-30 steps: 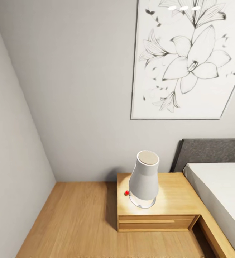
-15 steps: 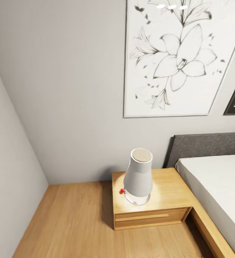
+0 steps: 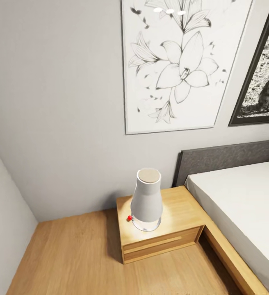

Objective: In the bedroom, organize the workspace by keeping the computer under the desk, ensuring the monitor is on the desk, placing the keyboard on the desk next to the monitor, placing the mouse on the desk next to the keyboard, moving the folder from the swivel chair onto the desk next to the mouse, stacking the notebook on top of the folder with the pen on top of the notebook, and positioning the swivel chair next to the desk.

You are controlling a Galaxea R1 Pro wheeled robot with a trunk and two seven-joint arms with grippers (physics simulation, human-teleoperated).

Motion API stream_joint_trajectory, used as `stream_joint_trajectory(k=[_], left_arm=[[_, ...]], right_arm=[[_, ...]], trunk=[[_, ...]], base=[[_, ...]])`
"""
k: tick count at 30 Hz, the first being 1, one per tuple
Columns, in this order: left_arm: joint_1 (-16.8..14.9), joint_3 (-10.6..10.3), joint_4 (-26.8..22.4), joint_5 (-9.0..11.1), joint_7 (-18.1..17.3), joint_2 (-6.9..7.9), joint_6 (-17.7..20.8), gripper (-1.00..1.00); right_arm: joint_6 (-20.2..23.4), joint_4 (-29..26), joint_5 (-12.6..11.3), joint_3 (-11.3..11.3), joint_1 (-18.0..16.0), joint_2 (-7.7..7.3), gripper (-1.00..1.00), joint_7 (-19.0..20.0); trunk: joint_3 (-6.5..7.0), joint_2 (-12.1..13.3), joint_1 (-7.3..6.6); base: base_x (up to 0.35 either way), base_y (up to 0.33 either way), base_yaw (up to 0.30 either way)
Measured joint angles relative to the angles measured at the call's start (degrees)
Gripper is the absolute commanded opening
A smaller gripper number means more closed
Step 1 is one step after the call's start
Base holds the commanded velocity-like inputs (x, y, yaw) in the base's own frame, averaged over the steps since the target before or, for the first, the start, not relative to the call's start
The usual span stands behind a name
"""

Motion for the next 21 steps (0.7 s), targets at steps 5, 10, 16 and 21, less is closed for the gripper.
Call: stream_joint_trajectory(k=[5, 10, 16, 21], left_arm=[[0.00, 0.01, 0.19, 0.00, 0.00, -0.04, 0.06, 1.00], [0.00, -0.05, 2.24, -0.06, 0.03, -0.01, 0.10, 1.00], [0.00, -0.04, 2.66, -0.02, 0.09, 0.05, 0.17, 1.00], [0.00, 0.02, 2.70, 0.15, 0.23, 0.05, 0.19, 1.00]], right_arm=[[-0.02, 0.00, 0.25, 0.06, 0.00, 0.00, 1.00, 0.02], [-0.02, 0.00, 2.12, 0.07, 0.00, 0.00, 1.00, 0.06], [-0.11, 0.92, 2.68, 0.05, -0.02, 0.00, 1.00, 0.07], [-0.22, 1.25, 2.92, 0.03, -0.01, 0.00, 1.00, 0.08]], trunk=[[0.00, 0.00, 0.00], [0.00, 0.00, 0.00], [0.00, 0.00, 0.00], [0.00, 0.00, 0.00]], base=[[0.000, 0.001, -0.300], [0.000, 0.000, -0.300], [0.000, 0.000, -0.300], [0.000, 0.000, -0.300]])
